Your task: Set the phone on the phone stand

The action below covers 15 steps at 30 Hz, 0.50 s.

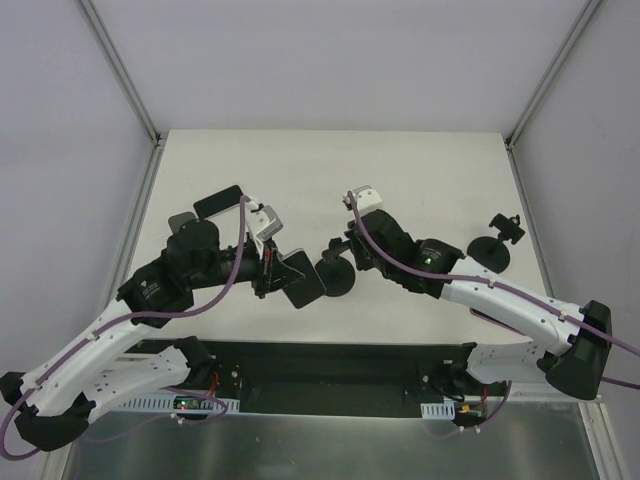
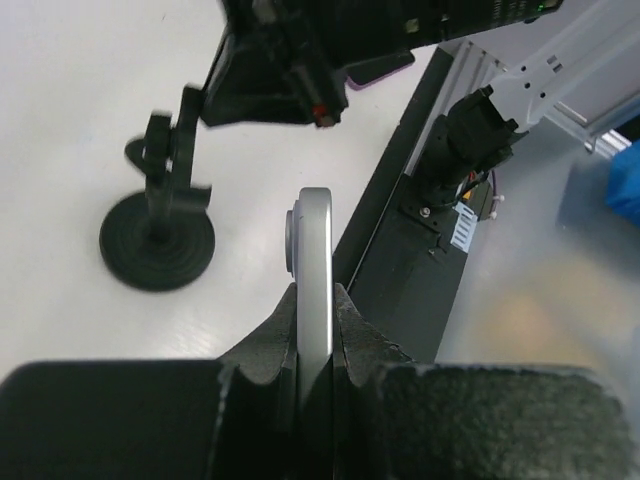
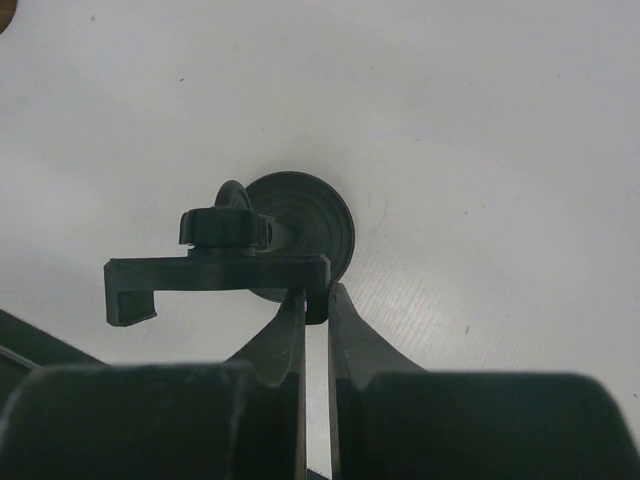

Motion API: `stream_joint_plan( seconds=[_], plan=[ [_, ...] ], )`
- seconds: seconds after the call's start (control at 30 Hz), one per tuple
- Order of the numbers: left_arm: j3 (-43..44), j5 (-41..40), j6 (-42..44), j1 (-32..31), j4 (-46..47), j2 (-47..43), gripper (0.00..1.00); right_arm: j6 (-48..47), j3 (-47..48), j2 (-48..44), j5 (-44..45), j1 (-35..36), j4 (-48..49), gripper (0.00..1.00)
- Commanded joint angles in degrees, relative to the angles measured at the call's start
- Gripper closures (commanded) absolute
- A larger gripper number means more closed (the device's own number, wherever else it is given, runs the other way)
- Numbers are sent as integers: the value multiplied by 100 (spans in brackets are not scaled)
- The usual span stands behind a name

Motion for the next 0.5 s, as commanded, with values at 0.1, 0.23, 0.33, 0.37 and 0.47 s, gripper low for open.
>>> stream_joint_plan(
  seconds=[0.1, 0.23, 0.33, 0.37, 0.47],
  plan=[
    [741, 1310, 1902, -22, 1501, 887, 100, -697, 437, 124, -1885, 17, 598, 99],
    [1093, 1768, 2394, -22, 1553, 1240, 100, -882, 560, 300, -2307, 17, 598, 99],
    [1085, 1803, 2798, -22, 1545, 1434, 100, -882, 630, 432, -2491, -18, 598, 99],
    [1033, 1925, 3113, -22, 1553, 1451, 100, -882, 622, 467, -2484, -36, 676, 99],
    [647, 2601, 3641, -22, 1589, 1434, 100, -847, 595, 511, -2992, -45, 826, 99]
  ],
)
